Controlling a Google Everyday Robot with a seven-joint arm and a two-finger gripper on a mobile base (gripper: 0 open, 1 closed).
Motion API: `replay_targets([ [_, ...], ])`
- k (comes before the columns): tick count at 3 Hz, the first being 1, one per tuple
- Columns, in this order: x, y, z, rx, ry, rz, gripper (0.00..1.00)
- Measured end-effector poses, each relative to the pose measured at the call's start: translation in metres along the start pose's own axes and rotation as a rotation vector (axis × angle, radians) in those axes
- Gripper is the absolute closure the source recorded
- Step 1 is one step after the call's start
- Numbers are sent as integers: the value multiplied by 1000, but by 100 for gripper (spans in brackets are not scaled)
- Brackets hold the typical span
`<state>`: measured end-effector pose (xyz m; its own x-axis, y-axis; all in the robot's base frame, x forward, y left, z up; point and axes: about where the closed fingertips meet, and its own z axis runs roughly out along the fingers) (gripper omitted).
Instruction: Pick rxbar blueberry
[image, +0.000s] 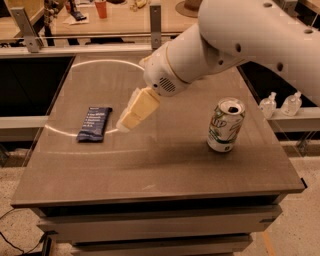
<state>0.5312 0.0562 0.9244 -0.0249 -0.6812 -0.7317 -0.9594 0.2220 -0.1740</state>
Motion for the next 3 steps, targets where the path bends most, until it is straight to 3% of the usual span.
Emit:
replay_targets([
  [1,-5,13,31,-75,-12,-46,0],
  [3,-2,5,84,-142,-1,-108,0],
])
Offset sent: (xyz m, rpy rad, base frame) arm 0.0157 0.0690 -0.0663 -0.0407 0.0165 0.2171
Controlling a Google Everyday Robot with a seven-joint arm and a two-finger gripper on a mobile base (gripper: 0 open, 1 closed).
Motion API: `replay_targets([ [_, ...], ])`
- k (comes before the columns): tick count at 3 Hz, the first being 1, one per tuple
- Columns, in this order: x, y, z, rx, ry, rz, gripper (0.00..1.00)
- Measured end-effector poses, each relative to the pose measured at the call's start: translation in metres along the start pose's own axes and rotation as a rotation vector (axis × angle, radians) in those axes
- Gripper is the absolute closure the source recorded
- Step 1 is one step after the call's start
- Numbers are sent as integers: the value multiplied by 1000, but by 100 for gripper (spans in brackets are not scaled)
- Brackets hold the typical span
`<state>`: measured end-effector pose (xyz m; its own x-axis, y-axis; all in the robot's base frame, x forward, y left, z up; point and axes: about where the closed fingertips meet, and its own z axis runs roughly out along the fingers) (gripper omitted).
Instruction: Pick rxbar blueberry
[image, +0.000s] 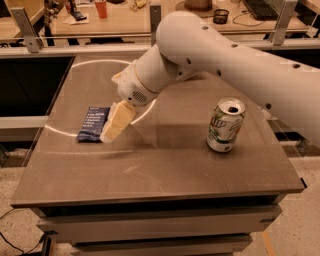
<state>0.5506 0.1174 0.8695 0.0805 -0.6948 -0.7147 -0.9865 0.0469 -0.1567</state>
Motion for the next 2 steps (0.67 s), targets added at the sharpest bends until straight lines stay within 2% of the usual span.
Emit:
replay_targets([
  [1,6,-6,24,-17,4,25,0],
  [2,9,-4,42,-22,24,81,0],
])
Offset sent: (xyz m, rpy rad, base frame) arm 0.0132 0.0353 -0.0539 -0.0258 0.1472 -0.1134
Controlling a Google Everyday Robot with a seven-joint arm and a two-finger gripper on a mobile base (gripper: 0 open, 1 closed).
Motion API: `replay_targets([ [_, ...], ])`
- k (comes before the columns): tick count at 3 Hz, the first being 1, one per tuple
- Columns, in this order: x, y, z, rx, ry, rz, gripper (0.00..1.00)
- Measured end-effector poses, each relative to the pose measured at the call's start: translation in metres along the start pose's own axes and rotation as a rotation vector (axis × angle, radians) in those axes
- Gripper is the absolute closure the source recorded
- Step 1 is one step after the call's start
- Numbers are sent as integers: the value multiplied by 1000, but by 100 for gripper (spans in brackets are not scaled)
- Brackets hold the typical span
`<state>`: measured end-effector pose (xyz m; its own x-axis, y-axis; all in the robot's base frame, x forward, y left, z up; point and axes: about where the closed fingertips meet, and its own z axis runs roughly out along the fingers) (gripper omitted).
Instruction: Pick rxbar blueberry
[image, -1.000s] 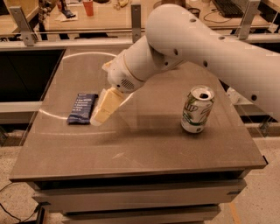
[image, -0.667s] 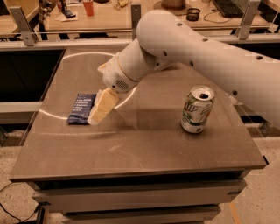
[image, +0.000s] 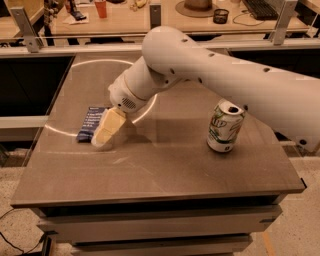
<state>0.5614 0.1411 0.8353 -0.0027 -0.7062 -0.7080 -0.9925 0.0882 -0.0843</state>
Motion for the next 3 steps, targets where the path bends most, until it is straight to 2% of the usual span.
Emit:
replay_targets([
  [2,-2,7,24,-26,32,98,0],
  [3,-8,10,33,-35,18,93,19],
])
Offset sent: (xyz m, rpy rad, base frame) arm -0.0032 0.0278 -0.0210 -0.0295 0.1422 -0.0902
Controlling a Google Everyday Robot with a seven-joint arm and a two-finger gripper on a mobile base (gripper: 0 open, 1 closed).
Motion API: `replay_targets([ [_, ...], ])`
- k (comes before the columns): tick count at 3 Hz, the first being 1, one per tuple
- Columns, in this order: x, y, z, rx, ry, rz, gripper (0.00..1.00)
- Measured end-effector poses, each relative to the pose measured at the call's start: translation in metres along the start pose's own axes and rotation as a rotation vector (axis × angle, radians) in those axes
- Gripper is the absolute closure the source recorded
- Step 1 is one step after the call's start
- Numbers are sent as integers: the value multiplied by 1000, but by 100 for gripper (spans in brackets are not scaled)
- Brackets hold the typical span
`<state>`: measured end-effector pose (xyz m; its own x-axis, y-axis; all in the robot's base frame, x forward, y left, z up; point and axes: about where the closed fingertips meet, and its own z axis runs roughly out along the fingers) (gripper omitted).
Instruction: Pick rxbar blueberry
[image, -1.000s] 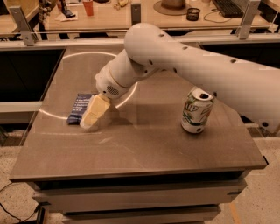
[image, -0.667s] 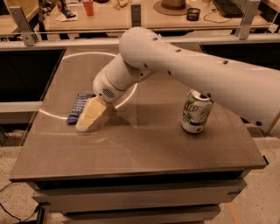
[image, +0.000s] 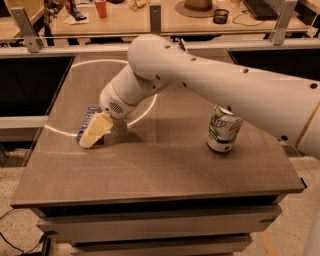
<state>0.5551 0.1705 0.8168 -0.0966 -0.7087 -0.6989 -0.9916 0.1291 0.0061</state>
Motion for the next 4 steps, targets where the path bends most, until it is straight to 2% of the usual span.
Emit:
replay_targets([
  [3,-8,4,-1,0,-22,-19,88],
  [4,-8,4,-2,0,-22,-19,100],
])
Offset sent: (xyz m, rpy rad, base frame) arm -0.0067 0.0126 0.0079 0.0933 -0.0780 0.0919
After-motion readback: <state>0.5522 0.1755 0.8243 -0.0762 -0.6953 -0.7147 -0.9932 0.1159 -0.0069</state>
